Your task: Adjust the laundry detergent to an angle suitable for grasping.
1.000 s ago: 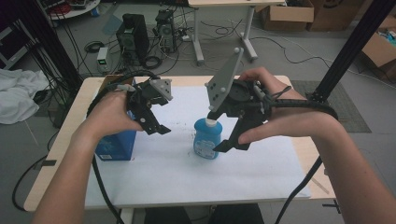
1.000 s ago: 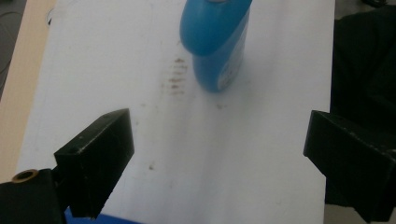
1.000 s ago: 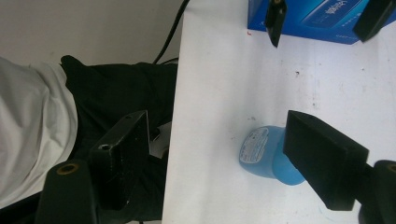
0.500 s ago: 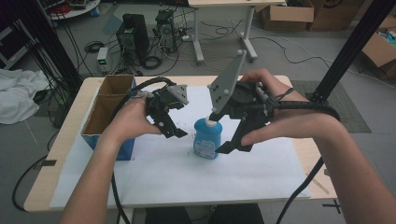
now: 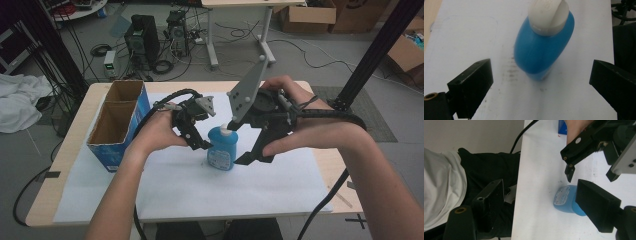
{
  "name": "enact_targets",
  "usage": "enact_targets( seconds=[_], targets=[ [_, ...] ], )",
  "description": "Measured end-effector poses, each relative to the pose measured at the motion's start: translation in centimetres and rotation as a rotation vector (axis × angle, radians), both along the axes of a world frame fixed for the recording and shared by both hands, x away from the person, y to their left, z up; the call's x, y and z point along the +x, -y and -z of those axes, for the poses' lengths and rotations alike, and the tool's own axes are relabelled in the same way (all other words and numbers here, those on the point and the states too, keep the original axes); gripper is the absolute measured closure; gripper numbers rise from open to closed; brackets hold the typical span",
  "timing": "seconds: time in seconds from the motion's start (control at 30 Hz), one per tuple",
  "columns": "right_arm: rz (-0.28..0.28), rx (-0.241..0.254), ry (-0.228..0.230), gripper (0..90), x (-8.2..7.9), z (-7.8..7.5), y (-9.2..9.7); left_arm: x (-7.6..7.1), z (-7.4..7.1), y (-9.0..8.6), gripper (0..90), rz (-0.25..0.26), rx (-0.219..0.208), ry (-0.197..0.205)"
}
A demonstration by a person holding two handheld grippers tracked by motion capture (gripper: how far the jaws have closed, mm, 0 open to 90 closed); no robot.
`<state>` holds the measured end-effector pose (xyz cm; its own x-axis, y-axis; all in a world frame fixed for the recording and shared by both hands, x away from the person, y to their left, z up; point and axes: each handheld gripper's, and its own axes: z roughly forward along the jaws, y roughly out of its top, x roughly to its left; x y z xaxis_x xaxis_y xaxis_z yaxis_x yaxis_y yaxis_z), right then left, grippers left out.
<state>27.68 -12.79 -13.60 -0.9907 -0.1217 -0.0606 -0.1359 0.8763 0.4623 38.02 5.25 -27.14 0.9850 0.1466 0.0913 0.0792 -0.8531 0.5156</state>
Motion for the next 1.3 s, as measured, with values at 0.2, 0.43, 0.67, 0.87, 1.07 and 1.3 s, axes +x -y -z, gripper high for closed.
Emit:
enact_targets(
  seconds=[0.2, 0.43, 0.67, 0.87, 1.07, 1.3],
  targets=[
    [-0.004, 0.001, 0.000, 23.1, 0.0, 0.1, 0.1, 0.4, 0.9, 1.0, 5.4, 0.003, -0.004, -0.004],
    [-0.002, -0.001, -0.003, 23.2, 0.0, 0.2, 0.2, 0.8, 2.0, 1.9, 5.3, 0.012, -0.009, -0.013],
    [-0.003, -0.003, -0.005, 23.2, 0.1, 0.3, 0.2, 1.3, 3.1, 2.5, 5.1, 0.022, -0.011, -0.022],
    [-0.001, -0.004, -0.003, 23.3, 0.1, 0.3, 0.3, 1.4, 4.0, 3.1, 5.3, 0.033, -0.013, -0.031],
    [0.000, -0.003, -0.004, 23.3, 0.2, 0.4, 0.4, 1.5, 4.5, 3.3, 9.7, 0.050, -0.033, -0.035],
    [-0.001, 0.000, -0.005, 23.4, 0.2, 0.4, 0.4, 1.6, 4.8, 3.3, 24.8, 0.075, -0.042, -0.045]
  ],
)
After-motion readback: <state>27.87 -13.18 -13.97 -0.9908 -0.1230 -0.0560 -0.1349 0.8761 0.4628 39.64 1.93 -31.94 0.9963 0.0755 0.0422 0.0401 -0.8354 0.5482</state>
